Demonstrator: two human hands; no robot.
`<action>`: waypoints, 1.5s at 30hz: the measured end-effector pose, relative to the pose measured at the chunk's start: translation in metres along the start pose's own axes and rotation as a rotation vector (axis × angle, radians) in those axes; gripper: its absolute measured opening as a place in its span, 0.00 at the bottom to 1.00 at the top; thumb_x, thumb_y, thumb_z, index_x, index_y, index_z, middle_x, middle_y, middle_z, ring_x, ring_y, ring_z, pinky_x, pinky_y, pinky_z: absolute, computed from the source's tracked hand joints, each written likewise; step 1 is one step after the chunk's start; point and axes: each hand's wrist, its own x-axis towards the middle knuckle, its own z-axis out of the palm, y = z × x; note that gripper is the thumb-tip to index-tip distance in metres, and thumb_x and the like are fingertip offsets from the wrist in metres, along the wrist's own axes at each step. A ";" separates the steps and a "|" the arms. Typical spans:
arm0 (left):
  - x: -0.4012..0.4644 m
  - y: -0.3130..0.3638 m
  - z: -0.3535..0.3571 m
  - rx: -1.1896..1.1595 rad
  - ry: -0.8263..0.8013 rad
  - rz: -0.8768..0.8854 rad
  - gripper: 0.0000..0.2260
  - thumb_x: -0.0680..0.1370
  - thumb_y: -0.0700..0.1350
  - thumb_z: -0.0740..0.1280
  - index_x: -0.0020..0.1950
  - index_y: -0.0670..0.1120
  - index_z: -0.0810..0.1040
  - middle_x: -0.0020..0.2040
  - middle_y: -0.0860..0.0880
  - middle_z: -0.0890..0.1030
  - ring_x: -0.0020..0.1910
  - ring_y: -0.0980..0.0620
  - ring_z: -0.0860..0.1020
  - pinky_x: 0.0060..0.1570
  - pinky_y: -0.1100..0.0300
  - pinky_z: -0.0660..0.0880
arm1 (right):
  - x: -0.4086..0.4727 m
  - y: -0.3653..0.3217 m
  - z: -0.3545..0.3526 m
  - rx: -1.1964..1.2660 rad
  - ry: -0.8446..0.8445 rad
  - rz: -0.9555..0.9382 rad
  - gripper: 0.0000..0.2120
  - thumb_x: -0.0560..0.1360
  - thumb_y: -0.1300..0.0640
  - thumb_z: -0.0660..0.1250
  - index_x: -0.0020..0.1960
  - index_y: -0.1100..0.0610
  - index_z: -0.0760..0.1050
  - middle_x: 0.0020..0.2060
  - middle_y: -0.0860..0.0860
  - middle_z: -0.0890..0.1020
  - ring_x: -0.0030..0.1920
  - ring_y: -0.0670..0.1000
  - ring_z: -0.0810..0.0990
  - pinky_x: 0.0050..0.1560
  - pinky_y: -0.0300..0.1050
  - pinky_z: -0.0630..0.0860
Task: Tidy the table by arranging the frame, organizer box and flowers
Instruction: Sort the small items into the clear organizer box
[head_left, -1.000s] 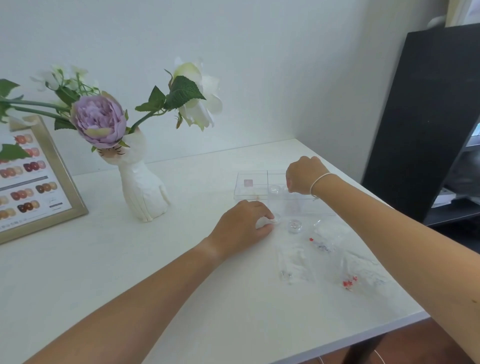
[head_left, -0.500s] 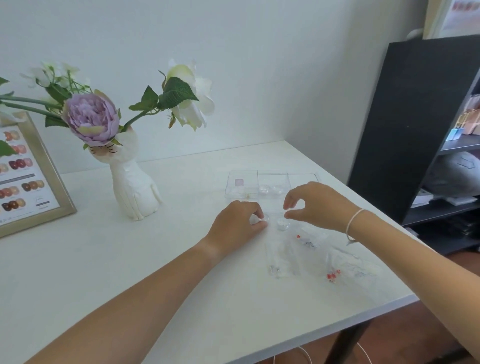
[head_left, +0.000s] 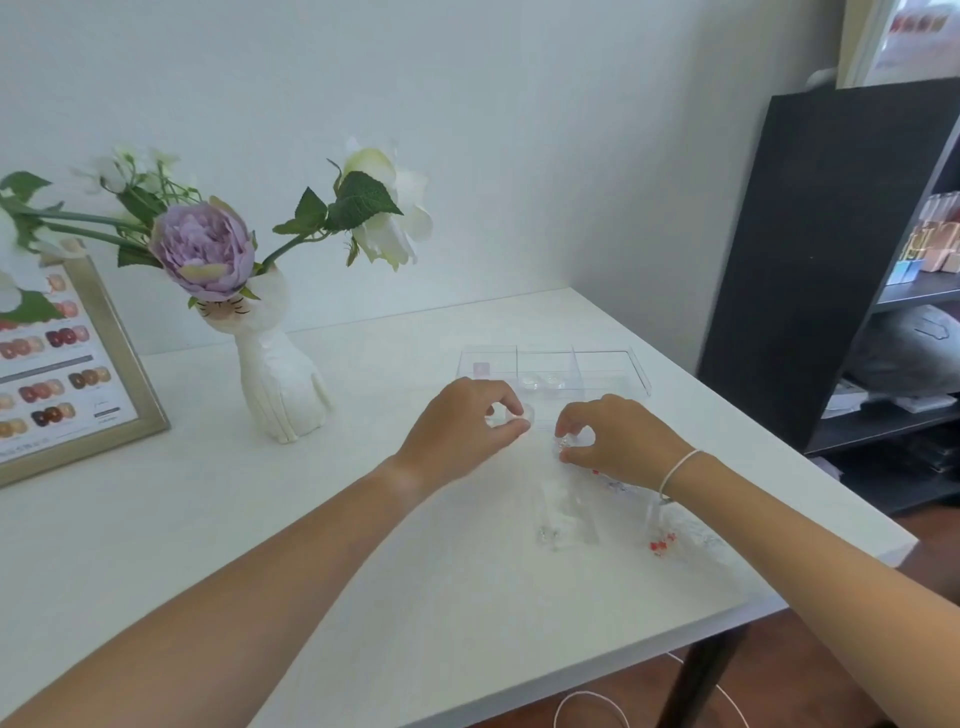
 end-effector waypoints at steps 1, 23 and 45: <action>0.003 0.002 -0.003 -0.001 0.013 0.009 0.04 0.72 0.51 0.69 0.43 0.52 0.78 0.46 0.54 0.81 0.45 0.56 0.74 0.42 0.68 0.67 | -0.001 0.001 -0.001 0.008 0.003 -0.001 0.10 0.72 0.49 0.66 0.52 0.49 0.76 0.51 0.46 0.81 0.51 0.49 0.73 0.47 0.39 0.65; 0.100 0.015 0.000 0.279 -0.391 -0.074 0.04 0.72 0.44 0.68 0.44 0.46 0.79 0.43 0.54 0.77 0.46 0.51 0.76 0.46 0.58 0.73 | -0.005 0.030 -0.063 0.254 0.135 0.031 0.06 0.71 0.49 0.69 0.47 0.48 0.77 0.42 0.37 0.78 0.43 0.53 0.76 0.40 0.38 0.70; 0.114 0.011 0.009 0.394 -0.494 -0.081 0.04 0.70 0.46 0.71 0.43 0.46 0.81 0.47 0.50 0.82 0.45 0.49 0.79 0.47 0.56 0.75 | 0.019 0.032 -0.057 0.377 0.148 0.060 0.03 0.70 0.50 0.70 0.42 0.48 0.77 0.40 0.37 0.78 0.37 0.50 0.74 0.37 0.36 0.70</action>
